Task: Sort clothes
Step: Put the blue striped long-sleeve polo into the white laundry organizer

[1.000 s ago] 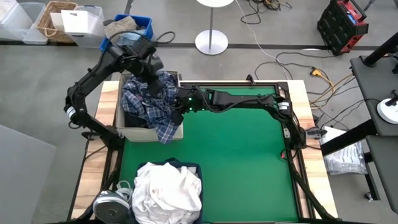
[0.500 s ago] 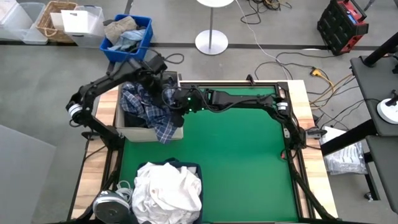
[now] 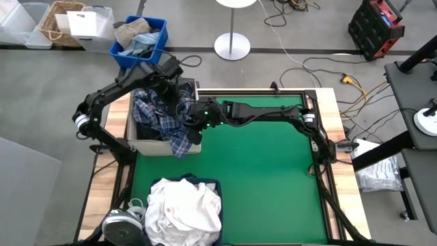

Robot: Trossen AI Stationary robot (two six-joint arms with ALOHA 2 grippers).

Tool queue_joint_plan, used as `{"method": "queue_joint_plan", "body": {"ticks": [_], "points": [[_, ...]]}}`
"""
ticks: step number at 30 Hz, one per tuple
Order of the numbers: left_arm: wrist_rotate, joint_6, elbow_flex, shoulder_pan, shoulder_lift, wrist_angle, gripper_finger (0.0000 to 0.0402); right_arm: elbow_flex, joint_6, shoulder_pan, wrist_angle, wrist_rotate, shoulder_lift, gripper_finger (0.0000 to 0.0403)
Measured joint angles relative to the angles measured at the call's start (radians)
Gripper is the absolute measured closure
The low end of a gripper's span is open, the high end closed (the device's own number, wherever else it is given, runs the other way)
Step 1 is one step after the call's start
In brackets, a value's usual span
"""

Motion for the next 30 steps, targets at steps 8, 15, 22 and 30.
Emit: {"method": "queue_joint_plan", "body": {"ticks": [8,15,22,30], "points": [[-0.014,0.041,0.132,0.002,-0.001,-0.081,0.0402,0.119,-0.015,0.0,-0.15,0.003,-0.001,0.0394],[-0.023,0.056,0.153,0.001,-0.001,-0.199,0.0402,0.206,-0.018,0.0,-0.285,0.036,-0.001,0.0394],[-0.122,0.056,0.153,0.001,-0.032,-0.231,0.0402,0.299,-0.037,-0.001,-0.43,0.055,-0.004,0.0394],[-0.122,0.038,0.153,-0.002,-0.128,-0.18,0.0402,0.404,-0.117,-0.017,-0.604,0.056,-0.04,0.0394]]}}
